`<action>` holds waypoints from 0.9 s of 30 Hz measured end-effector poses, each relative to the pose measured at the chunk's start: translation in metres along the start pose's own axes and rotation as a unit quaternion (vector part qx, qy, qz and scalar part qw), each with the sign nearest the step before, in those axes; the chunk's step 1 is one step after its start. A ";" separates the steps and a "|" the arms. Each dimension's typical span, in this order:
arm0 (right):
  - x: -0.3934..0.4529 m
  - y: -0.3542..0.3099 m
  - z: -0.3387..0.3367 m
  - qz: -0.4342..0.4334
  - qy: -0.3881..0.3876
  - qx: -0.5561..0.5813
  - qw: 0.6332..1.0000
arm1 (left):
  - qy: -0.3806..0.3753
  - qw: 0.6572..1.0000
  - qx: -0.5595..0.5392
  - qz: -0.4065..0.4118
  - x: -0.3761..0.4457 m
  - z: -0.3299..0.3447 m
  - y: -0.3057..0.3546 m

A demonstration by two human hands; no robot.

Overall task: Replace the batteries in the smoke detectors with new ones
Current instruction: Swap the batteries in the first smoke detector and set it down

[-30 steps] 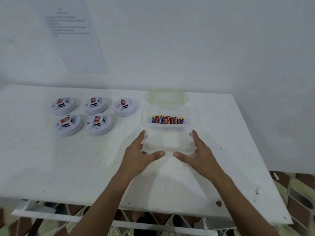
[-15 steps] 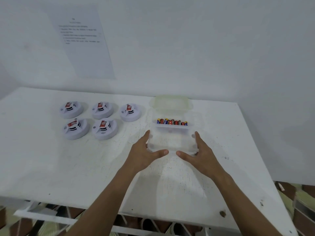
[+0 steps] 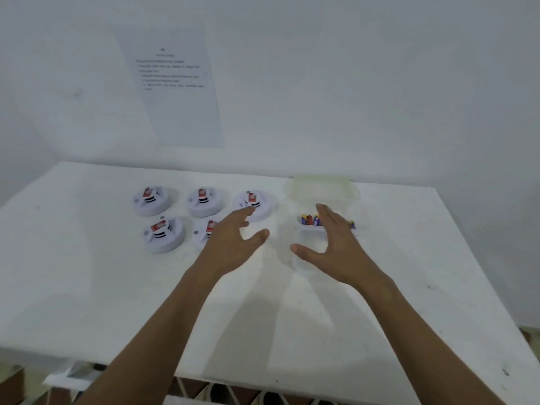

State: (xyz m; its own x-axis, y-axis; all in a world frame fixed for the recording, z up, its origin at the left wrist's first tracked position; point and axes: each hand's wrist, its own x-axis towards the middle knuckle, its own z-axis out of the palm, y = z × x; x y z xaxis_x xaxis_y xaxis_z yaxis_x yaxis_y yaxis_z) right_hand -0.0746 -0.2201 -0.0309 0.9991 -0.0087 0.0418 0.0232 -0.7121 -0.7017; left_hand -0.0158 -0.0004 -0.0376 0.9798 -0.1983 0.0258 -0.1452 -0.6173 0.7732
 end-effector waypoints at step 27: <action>0.117 -0.079 0.156 0.027 -0.156 -0.040 0.987 | -0.163 0.970 0.168 0.062 0.070 -0.094 -0.133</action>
State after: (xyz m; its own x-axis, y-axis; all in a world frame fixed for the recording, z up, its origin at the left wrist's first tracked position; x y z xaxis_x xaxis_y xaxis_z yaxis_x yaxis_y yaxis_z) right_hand 0.0462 -0.0549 -0.0814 0.9612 0.1601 -0.2246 -0.0212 -0.7692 -0.6386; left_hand 0.0849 0.1393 -0.0795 0.8642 -0.4835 -0.1389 -0.3498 -0.7761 0.5247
